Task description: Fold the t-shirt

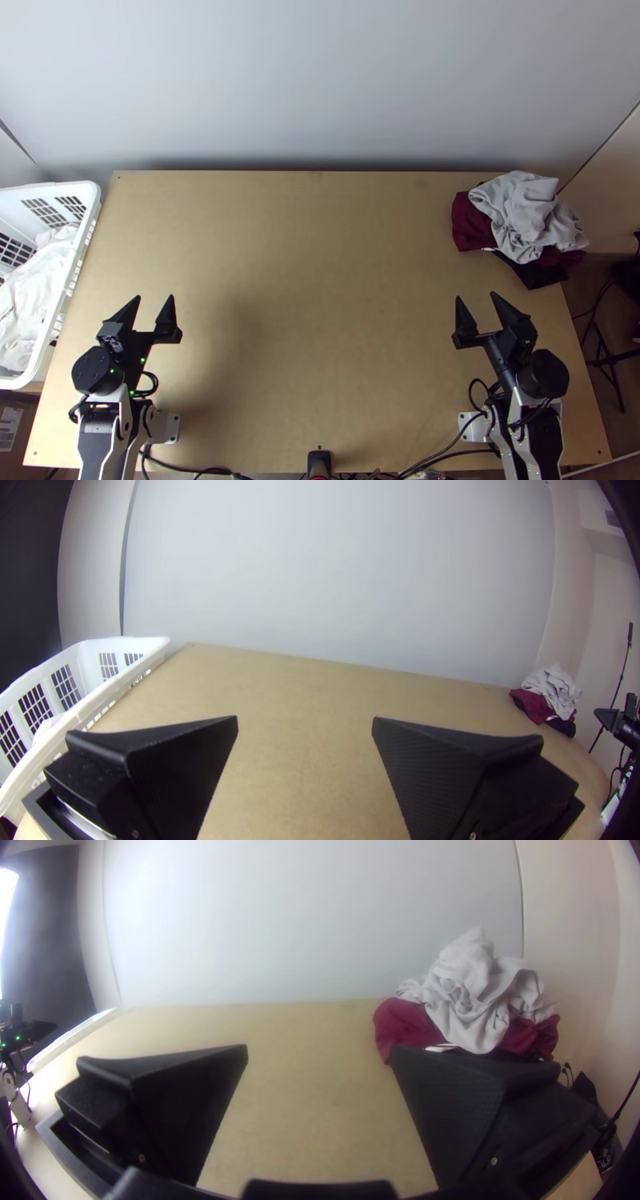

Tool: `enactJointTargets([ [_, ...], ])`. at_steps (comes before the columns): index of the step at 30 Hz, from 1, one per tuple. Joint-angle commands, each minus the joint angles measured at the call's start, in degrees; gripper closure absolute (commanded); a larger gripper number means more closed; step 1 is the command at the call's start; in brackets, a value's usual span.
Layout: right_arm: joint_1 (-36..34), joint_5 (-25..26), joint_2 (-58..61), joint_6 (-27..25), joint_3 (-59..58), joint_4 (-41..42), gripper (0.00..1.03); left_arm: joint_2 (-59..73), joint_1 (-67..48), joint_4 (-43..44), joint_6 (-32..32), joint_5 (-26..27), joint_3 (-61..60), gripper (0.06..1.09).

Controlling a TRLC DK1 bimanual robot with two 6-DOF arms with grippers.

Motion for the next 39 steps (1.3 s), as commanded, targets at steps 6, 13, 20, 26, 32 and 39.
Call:
enactJointTargets([
  [6,0.0,0.0,0.0,0.1,0.0,0.0,0.04,0.0,0.0,0.0,0.1,0.0,0.0,0.1],
  [13,0.0,0.0,0.0,0.1,0.0,0.0,0.04,0.0,0.0,0.0,0.1,0.0,0.0,0.1],
  [20,0.0,0.0,0.0,0.1,0.0,0.0,0.04,0.0,0.0,0.0,0.1,0.0,0.0,0.1],
  [26,0.0,0.0,0.0,0.1,0.0,0.0,0.04,0.0,0.0,0.0,0.1,0.0,0.0,0.1],
  [32,0.8,0.0,0.0,1.7,0.0,0.0,0.04,0.0,-0.1,0.0,0.1,0.0,0.0,0.1],
  [39,3.3,0.0,0.0,4.7,0.0,-0.3,0.04,-0.1,0.6,0.0,0.4,-0.8,0.0,0.1],
])
